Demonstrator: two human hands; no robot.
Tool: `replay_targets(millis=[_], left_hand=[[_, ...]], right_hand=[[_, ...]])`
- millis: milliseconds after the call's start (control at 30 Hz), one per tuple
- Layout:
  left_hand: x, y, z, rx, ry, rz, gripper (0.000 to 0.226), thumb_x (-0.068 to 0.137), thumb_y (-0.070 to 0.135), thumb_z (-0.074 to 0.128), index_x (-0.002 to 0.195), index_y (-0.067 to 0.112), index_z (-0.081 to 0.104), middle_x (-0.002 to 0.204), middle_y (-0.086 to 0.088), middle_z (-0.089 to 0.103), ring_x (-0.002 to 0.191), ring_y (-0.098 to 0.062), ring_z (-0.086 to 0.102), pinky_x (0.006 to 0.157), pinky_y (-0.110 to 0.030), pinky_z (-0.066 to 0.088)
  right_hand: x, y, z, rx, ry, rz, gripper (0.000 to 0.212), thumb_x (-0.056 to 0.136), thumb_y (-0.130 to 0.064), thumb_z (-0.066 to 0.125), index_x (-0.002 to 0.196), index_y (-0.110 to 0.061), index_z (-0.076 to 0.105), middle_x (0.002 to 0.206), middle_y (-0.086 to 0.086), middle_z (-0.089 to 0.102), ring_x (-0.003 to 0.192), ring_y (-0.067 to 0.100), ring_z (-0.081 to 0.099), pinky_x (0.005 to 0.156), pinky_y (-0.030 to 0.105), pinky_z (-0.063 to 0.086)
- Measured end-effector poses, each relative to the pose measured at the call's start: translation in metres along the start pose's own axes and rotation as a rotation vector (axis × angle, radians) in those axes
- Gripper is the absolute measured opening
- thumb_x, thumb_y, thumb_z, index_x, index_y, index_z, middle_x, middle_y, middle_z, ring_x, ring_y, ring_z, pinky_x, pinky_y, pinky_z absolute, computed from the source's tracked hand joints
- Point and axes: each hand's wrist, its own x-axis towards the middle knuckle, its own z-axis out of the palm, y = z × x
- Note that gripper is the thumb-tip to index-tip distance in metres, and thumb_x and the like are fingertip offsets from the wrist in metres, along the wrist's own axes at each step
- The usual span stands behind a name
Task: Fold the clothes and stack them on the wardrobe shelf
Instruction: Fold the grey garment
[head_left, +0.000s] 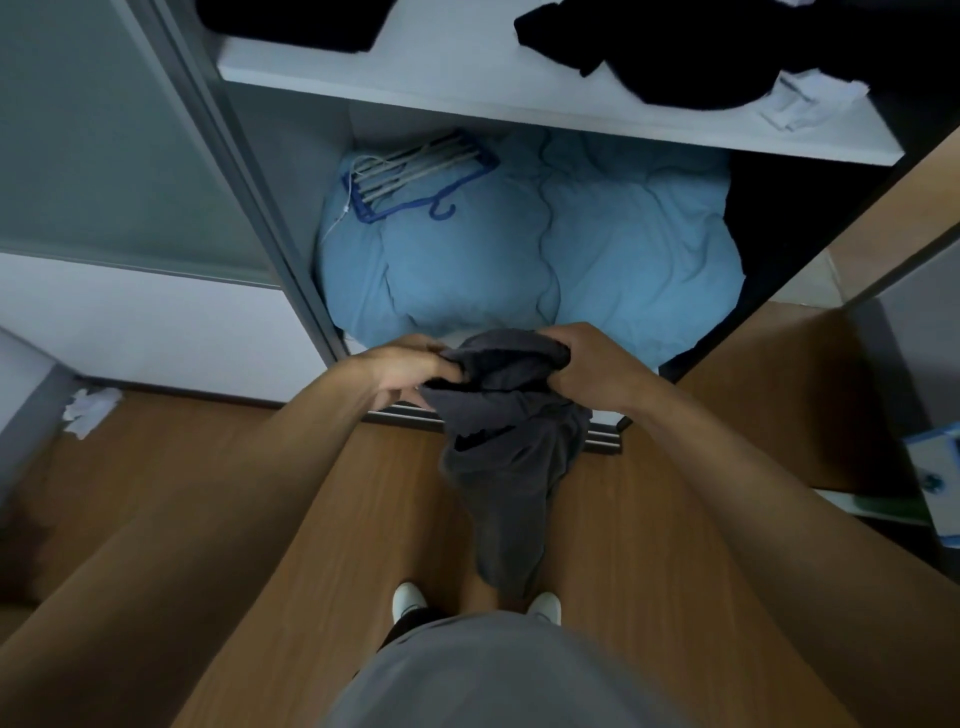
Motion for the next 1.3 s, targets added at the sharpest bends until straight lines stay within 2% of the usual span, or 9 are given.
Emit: replay_targets(millis=[167, 333, 500, 567, 700, 933, 1033, 1200, 1300], left_hand=[[-0.008, 0.015, 0.013, -0.239, -0.013, -0.034, 0.03, 0.088, 0.0, 0.054, 0.116, 0.004, 0.066, 0.099, -0.008, 0.07, 0.069, -0.018, 0.068, 0.053, -0.025, 0.057], [-0.016, 0.02, 0.023, -0.319, -0.002, -0.055, 0.036, 0.088, 0.004, 0.051, 0.121, -0.003, 0.064, 0.112, -0.02, 0.068, 0.095, -0.031, 0.063, 0.073, -0.032, 0.052], [-0.02, 0.03, 0.025, -0.472, 0.041, -0.048, 0.022, 0.089, 0.007, 0.046, 0.1, 0.007, 0.065, 0.092, -0.012, 0.068, 0.078, -0.026, 0.064, 0.073, -0.03, 0.052], [-0.021, 0.035, 0.025, -0.475, 0.066, -0.042, 0.024, 0.089, 0.008, 0.047, 0.104, 0.007, 0.065, 0.092, -0.013, 0.068, 0.077, -0.026, 0.064, 0.073, -0.029, 0.054], [-0.024, 0.039, 0.027, -0.465, 0.106, -0.04, 0.02, 0.088, 0.005, 0.045, 0.096, 0.005, 0.064, 0.086, -0.014, 0.066, 0.07, -0.025, 0.064, 0.069, -0.028, 0.053], [-0.032, 0.045, 0.032, -0.588, 0.108, -0.066, 0.02, 0.088, 0.007, 0.039, 0.089, 0.008, 0.059, 0.076, -0.011, 0.063, 0.064, -0.024, 0.062, 0.055, -0.026, 0.058], [-0.037, 0.051, 0.033, -0.611, 0.055, -0.043, 0.023, 0.086, 0.007, 0.038, 0.086, 0.007, 0.061, 0.076, -0.011, 0.065, 0.066, -0.024, 0.063, 0.06, -0.027, 0.058], [-0.04, 0.055, 0.03, -0.597, 0.024, 0.0, 0.019, 0.084, 0.005, 0.04, 0.073, 0.01, 0.055, 0.07, -0.006, 0.057, 0.061, -0.02, 0.057, 0.059, -0.023, 0.05], [-0.041, 0.054, 0.024, -0.501, 0.043, 0.016, 0.007, 0.075, 0.006, 0.049, 0.072, 0.012, 0.052, 0.071, -0.006, 0.052, 0.061, -0.018, 0.052, 0.056, -0.022, 0.046]], right_hand=[[-0.007, 0.014, 0.002, 0.106, -0.021, 0.069, 0.069, 0.081, 0.006, 0.056, 0.064, -0.061, 0.063, 0.059, -0.032, 0.059, 0.058, -0.015, 0.054, 0.058, 0.007, 0.037], [-0.015, 0.021, 0.014, 0.247, 0.15, 0.097, 0.051, 0.073, -0.005, 0.064, 0.117, -0.027, 0.05, 0.115, -0.006, 0.058, 0.109, 0.012, 0.057, 0.088, 0.019, 0.043], [-0.041, 0.022, 0.026, -0.013, 0.463, -0.223, 0.04, 0.084, -0.001, 0.066, 0.111, -0.022, 0.044, 0.142, 0.002, 0.041, 0.127, 0.004, 0.041, 0.098, 0.01, 0.035], [-0.045, 0.017, 0.025, -0.1, 0.481, -0.26, 0.029, 0.088, -0.005, 0.064, 0.108, -0.019, 0.05, 0.148, 0.003, 0.038, 0.128, 0.006, 0.044, 0.094, 0.019, 0.041], [-0.046, -0.001, 0.028, -0.247, 0.511, -0.238, 0.017, 0.09, -0.018, 0.064, 0.107, -0.016, 0.061, 0.149, 0.003, 0.043, 0.117, 0.02, 0.058, 0.08, 0.038, 0.052], [-0.037, -0.004, 0.043, -0.323, 0.384, 0.154, 0.074, 0.08, -0.055, 0.072, 0.137, -0.018, 0.042, 0.137, 0.004, 0.049, 0.12, 0.025, 0.053, 0.093, 0.044, 0.05], [-0.027, 0.003, 0.049, -0.232, 0.292, 0.209, 0.074, 0.08, -0.054, 0.072, 0.141, -0.022, 0.044, 0.137, 0.01, 0.048, 0.12, 0.028, 0.054, 0.095, 0.048, 0.05], [-0.01, 0.012, 0.055, -0.011, 0.17, 0.11, 0.023, 0.09, -0.031, 0.067, 0.106, -0.016, 0.058, 0.111, 0.018, 0.06, 0.104, 0.035, 0.059, 0.088, 0.052, 0.05], [-0.013, 0.018, 0.059, -0.092, 0.219, 0.071, 0.05, 0.089, -0.033, 0.067, 0.135, -0.023, 0.05, 0.133, 0.011, 0.049, 0.112, 0.027, 0.055, 0.091, 0.047, 0.051]])
